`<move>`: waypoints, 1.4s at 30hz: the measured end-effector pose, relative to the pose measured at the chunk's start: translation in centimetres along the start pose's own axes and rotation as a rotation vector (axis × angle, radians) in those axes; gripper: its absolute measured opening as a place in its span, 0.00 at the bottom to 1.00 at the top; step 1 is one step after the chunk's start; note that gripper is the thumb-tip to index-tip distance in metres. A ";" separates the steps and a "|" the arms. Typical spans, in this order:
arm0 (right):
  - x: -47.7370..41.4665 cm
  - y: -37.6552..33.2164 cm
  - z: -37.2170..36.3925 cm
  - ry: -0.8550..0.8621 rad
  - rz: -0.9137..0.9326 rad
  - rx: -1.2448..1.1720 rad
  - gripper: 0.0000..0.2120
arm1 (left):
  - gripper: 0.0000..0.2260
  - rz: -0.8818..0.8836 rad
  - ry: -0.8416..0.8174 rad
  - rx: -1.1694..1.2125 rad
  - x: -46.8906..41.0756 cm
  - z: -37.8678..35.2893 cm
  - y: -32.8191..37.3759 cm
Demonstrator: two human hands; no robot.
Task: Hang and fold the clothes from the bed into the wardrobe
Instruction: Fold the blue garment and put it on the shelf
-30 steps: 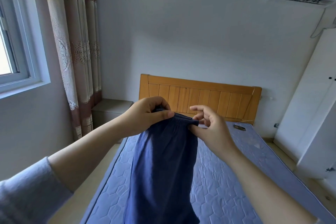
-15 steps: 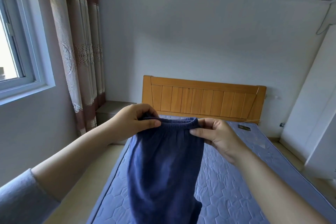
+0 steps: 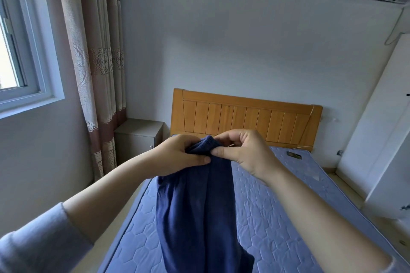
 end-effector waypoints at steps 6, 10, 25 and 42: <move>1.2 5.1 1.8 0.071 -0.169 -0.086 0.07 | 0.05 0.103 0.045 -0.049 -1.0 0.8 -0.5; 3.1 10.1 2.1 0.142 -0.299 -0.099 0.05 | 0.05 0.093 0.056 -0.150 -2.0 1.1 -0.3; 5.2 22.7 -7.3 0.013 -0.721 -0.180 0.09 | 0.08 0.089 0.029 -0.286 -1.6 4.0 2.4; 8.2 29.0 -5.1 0.334 -0.876 -0.899 0.03 | 0.08 0.231 0.180 -0.254 -1.0 5.1 -1.9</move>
Point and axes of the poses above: each hand's wrist, its own x-axis away from the middle knuckle, its own z-axis out of the back of the hand, y = z × x, the point moved 7 cm from there along -x, towards the middle knuckle, and after that the axes turned 7 degrees about -z, right-handed, at the moved point
